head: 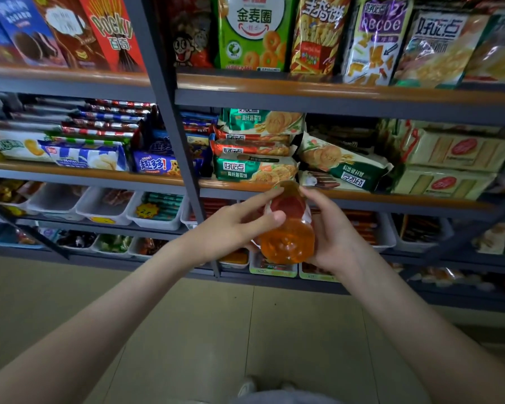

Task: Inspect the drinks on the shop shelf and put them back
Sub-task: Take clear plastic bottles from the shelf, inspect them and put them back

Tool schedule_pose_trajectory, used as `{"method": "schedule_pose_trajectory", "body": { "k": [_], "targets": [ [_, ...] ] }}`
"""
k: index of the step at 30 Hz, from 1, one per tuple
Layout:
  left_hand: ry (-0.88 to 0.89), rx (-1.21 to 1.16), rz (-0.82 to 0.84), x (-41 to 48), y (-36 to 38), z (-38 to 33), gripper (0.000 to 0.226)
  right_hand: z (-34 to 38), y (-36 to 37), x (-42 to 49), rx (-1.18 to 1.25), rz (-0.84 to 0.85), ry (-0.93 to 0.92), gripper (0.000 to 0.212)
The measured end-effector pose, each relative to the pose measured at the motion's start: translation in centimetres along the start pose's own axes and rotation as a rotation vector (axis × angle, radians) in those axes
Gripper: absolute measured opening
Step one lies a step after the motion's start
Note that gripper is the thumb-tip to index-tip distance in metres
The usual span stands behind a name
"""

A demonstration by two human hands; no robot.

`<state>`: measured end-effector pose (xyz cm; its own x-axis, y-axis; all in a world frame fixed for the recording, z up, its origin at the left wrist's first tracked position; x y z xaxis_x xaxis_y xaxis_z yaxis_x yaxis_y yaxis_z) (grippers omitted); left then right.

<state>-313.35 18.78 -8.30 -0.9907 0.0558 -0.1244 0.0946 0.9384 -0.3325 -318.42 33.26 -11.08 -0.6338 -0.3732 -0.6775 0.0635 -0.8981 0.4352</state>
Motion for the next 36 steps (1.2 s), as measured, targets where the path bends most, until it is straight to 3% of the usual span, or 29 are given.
{"method": "schedule_pose_trajectory", "body": {
  "k": [4,7,9,11,13,17,21,27,29,32,36],
  "targets": [
    [-0.008,0.092,0.029,0.7,0.1,-0.3,0.067,0.2,-0.4,0.3,-0.027,-0.009,-0.074,0.052],
    [-0.193,-0.164,0.001,1.2,0.5,0.7,0.084,0.7,-1.1,0.2,-0.018,-0.005,-0.133,0.049],
    [-0.363,-0.393,0.117,1.4,1.6,1.4,0.097,1.0,-1.2,-0.1,0.004,0.033,-0.203,0.048],
    [-0.367,-0.526,0.229,1.6,2.6,0.9,0.092,1.4,-1.0,-0.3,0.026,0.093,-0.258,0.042],
    [-0.309,-0.511,0.26,2.1,3.0,0.0,0.085,2.0,-1.0,-0.6,0.015,0.111,-0.286,0.04],
    [-0.191,-0.214,0.041,3.1,2.4,-2.2,0.049,3.8,-1.7,-0.7,-0.023,0.1,-0.335,0.049],
    [0.093,0.574,-0.275,3.1,2.7,-5.1,0.062,5.8,-1.3,-1.7,-0.244,-0.025,-0.458,0.056],
    [0.204,0.684,-0.37,3.8,3.7,-6.8,0.08,9.0,-2.1,-3.2,-0.412,-0.142,-0.635,0.05],
    [0.175,0.498,-0.274,4.5,3.2,-7.1,0.081,10.2,-2.5,-3.7,-0.363,-0.122,-0.702,0.055],
    [0.113,-0.008,-0.023,5.6,2.5,-8.1,0.082,12.3,-2.8,-4.5,-0.324,-0.068,-0.806,0.087],
    [0.234,-0.073,-0.037,7.3,1.9,-10.4,0.089,15.0,-2.4,-5.6,-0.305,0.027,-0.924,0.093]
  ]
}}
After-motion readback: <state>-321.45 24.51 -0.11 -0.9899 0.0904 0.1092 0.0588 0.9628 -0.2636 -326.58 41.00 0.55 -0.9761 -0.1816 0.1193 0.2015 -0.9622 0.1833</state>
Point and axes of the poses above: each hand's wrist, its own x-axis towards the middle knuckle, its own y-axis out of the palm, z = x × y, the point moved 4 cm from there along x, towards the middle knuckle, and after that the axes turned 10 degrees about -z, right-handed, at the moved point
